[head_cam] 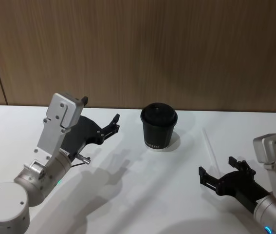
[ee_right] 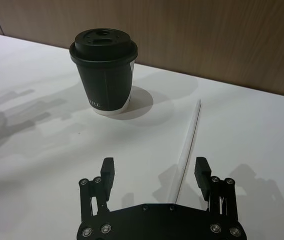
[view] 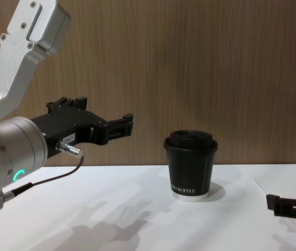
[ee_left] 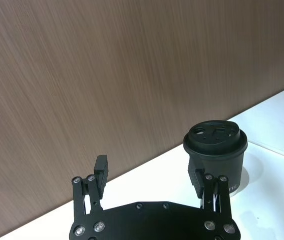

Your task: Pick up the straw with one hand, pass it to the other hand, and insert it into the cup.

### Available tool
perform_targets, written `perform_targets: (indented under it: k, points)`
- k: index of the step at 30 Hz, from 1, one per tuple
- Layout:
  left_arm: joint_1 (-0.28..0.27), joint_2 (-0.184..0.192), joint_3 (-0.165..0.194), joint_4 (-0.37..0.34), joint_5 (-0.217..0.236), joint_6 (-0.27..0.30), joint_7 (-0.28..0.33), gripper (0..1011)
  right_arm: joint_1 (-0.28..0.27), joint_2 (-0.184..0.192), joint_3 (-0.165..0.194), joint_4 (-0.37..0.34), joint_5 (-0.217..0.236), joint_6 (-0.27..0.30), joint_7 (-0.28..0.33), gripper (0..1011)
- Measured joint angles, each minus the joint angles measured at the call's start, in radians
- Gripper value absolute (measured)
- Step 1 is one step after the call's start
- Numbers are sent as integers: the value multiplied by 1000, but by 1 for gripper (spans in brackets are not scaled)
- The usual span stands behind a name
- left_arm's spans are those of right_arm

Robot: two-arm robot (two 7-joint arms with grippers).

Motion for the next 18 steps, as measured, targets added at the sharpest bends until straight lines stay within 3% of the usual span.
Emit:
perform_targets:
  k: [18]
  points:
    - [0, 0, 0, 0, 0, 0, 0, 1003, 18, -36, 12, 26, -10, 63, -22, 1001]
